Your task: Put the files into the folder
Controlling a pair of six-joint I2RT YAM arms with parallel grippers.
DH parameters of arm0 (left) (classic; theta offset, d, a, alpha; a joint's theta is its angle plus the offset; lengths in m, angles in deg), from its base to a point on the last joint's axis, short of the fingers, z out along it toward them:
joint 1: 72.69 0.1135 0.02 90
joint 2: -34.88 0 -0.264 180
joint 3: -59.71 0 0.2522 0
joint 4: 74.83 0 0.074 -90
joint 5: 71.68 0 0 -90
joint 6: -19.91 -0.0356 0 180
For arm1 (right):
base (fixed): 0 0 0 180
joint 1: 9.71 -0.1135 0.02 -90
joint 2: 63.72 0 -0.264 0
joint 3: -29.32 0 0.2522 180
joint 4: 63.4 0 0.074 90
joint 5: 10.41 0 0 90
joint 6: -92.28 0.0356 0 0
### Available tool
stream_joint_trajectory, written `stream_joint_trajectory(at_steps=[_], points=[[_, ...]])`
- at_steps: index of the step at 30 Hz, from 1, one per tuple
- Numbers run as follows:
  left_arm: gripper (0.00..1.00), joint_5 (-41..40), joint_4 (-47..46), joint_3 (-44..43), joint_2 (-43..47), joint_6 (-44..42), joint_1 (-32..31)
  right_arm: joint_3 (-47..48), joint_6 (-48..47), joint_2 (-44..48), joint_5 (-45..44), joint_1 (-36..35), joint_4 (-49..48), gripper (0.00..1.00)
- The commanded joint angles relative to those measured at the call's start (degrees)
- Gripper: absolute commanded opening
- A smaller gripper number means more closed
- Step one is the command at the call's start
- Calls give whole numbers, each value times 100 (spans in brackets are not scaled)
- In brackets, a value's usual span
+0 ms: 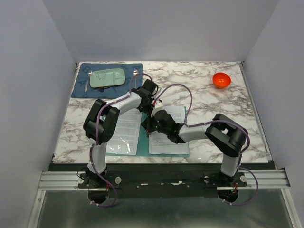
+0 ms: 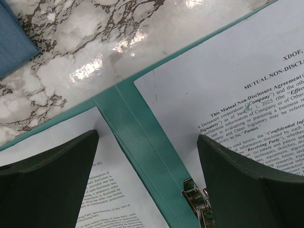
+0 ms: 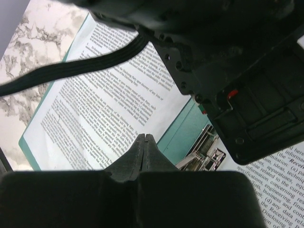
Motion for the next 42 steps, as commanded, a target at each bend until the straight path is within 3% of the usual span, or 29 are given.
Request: stream_joint_trajectory(at_steps=[1,42], points=[[99,-444,17,325,-240,-192,-35,-211,85,-132,128,-43,-215,1],[97,-303,131,554,6,-377,70,-1117,472,-352,409,-201,-179,1]])
